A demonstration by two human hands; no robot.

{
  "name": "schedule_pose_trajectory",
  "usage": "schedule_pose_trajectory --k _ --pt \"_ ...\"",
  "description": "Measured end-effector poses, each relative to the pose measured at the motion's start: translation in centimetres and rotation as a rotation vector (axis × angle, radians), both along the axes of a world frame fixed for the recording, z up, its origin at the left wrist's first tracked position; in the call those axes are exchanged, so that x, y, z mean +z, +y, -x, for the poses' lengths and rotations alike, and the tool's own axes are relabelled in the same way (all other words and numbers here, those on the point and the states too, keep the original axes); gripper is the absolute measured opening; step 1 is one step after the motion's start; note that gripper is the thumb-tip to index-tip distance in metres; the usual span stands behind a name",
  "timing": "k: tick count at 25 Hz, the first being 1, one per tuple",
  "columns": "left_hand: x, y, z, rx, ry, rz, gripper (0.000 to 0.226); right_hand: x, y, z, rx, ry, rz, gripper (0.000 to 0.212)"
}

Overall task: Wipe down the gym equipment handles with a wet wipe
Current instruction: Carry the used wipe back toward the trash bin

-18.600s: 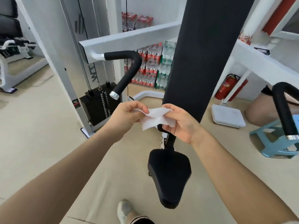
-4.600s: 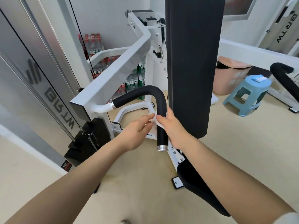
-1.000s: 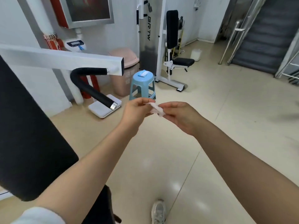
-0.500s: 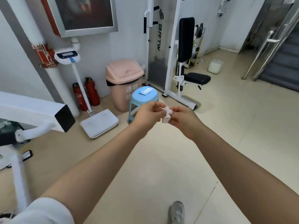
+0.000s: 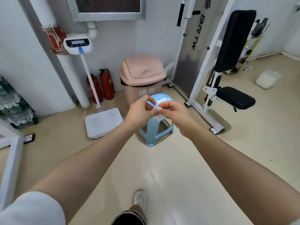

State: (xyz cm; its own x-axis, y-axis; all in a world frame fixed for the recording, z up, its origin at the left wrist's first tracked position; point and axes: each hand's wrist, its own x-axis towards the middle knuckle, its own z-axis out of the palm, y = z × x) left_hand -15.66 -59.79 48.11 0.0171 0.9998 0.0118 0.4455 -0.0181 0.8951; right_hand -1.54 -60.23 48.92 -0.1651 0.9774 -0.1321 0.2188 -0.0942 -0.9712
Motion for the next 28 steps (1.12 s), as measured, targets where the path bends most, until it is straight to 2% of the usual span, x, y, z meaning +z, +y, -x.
schedule_pose_trajectory --k 2,6,9,12,16,18,19,20,22,24,26,28 --pt "-1.1 6.0 -0.4 0.018 -0.044 0.04 0.017 -1.1 6.4 -0.8 0.06 -0.091 -0.057 0.019" --pt "-1.8 20.9 -1.4 0.045 -0.206 0.193 0.016 -2.9 22.1 -2.1 0.155 -0.187 -0.159 0.037" --pt "-0.6 31.9 -2.6 0.102 -0.417 0.299 0.01 -2.5 33.0 -2.1 0.204 -0.267 -0.202 0.045" --pt "-0.8 41.9 -4.0 0.172 -0.569 0.385 0.012 -3.2 42.7 -3.1 0.095 -0.319 -0.261 0.036" --pt "-4.0 54.8 -4.2 0.262 -0.625 0.368 0.013 -5.9 56.2 -3.8 0.099 -0.445 -0.313 0.015" --pt "-6.5 59.1 -3.7 0.278 -0.645 0.35 0.01 -8.5 62.0 -3.7 0.102 -0.484 -0.32 0.011" --pt "-8.7 61.7 -3.1 0.28 -0.525 0.318 0.01 -10.3 65.2 -3.6 0.091 -0.489 -0.322 0.011" --pt "-11.1 64.2 -2.3 0.266 -0.289 0.274 0.013 -12.3 68.2 -3.5 0.069 -0.495 -0.328 0.01" --pt "-16.4 69.1 0.1 0.135 0.358 0.206 0.033 -16.2 73.2 -3.1 0.038 -0.531 -0.328 0.009" --pt "-20.7 73.7 2.9 -0.01 0.818 0.216 0.052 -19.6 77.3 -2.3 0.084 -0.574 -0.335 0.01" --pt "-24.2 77.2 5.0 -0.128 1.095 0.246 0.057 -22.3 80.3 -1.3 0.151 -0.627 -0.363 0.019" --pt "-27.7 80.1 6.4 -0.289 1.27 0.267 0.06 -25.6 83.0 0.1 0.235 -0.7 -0.366 0.03"
